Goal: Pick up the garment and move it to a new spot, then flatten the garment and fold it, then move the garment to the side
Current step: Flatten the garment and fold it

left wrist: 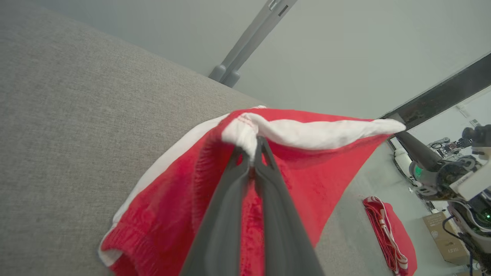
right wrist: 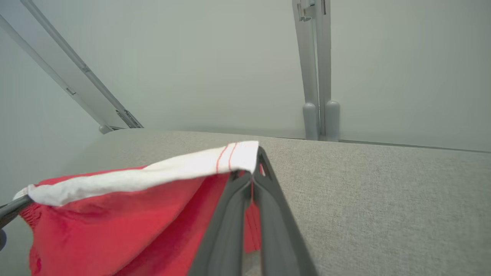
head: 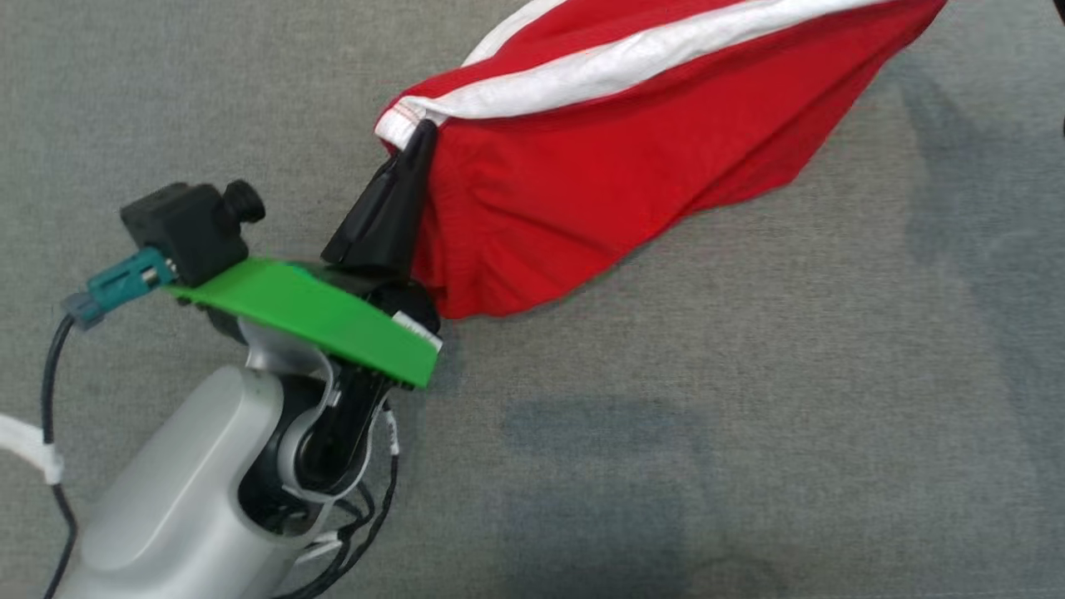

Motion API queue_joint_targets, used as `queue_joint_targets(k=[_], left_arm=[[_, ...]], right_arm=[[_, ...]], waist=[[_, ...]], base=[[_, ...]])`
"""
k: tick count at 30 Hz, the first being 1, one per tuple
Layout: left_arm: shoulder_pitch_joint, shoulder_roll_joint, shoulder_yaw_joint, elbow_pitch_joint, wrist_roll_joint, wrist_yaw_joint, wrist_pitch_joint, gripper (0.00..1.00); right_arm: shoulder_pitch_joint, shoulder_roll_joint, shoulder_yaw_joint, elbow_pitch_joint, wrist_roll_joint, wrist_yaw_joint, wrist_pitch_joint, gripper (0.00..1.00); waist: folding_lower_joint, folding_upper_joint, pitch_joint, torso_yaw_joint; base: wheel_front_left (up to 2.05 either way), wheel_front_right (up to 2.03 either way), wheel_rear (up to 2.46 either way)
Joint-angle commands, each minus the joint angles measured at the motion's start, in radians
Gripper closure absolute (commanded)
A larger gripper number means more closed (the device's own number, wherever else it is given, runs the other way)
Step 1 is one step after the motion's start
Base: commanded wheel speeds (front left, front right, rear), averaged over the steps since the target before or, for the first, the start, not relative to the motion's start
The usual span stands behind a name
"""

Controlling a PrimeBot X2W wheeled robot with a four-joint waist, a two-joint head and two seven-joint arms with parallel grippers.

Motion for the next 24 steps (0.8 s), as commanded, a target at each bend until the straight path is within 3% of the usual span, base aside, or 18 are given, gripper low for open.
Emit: queue_joint_targets(k=[1,9,21,22,24], left_arm=[[-0.031,-0.021,-0.004,0.025,0.0,-0.005,0.003,1.0],[-0.102,-0.123,-0.017,0.188,-0.006,-0.013,-0.02,1.0],[-0.126,-0.17,-0.006,0.278,-0.032,-0.031,-0.033,1.0],[-0.133,-0.176,-0.005,0.284,-0.032,-0.033,-0.033,0.92],[-0.144,-0.183,-0.011,0.295,-0.032,-0.037,-0.024,0.88]], right_arm=[[-0.046,0.007,0.021,0.034,-0.014,0.0,0.021,1.0],[-0.272,0.02,0.133,0.233,-0.058,0.0,0.09,1.0],[-0.389,0.019,0.248,0.341,-0.051,0.0,0.121,1.0],[-0.398,0.017,0.255,0.348,-0.051,0.0,0.124,1.0],[-0.409,0.015,0.269,0.359,-0.047,0.0,0.131,1.0]], waist=[[0.0001,0.0,0.143,0.143],[0.0001,0.0,0.165,0.22],[0.0001,0.0,0.143,0.249],[0.0001,0.0,0.143,0.249],[0.0001,0.0,0.139,0.246]], base=[[0.0,0.0,0.0],[0.0,0.0,0.0],[0.0,0.0,0.0],[0.0,0.0,0.0],[0.0,0.0,0.0]])
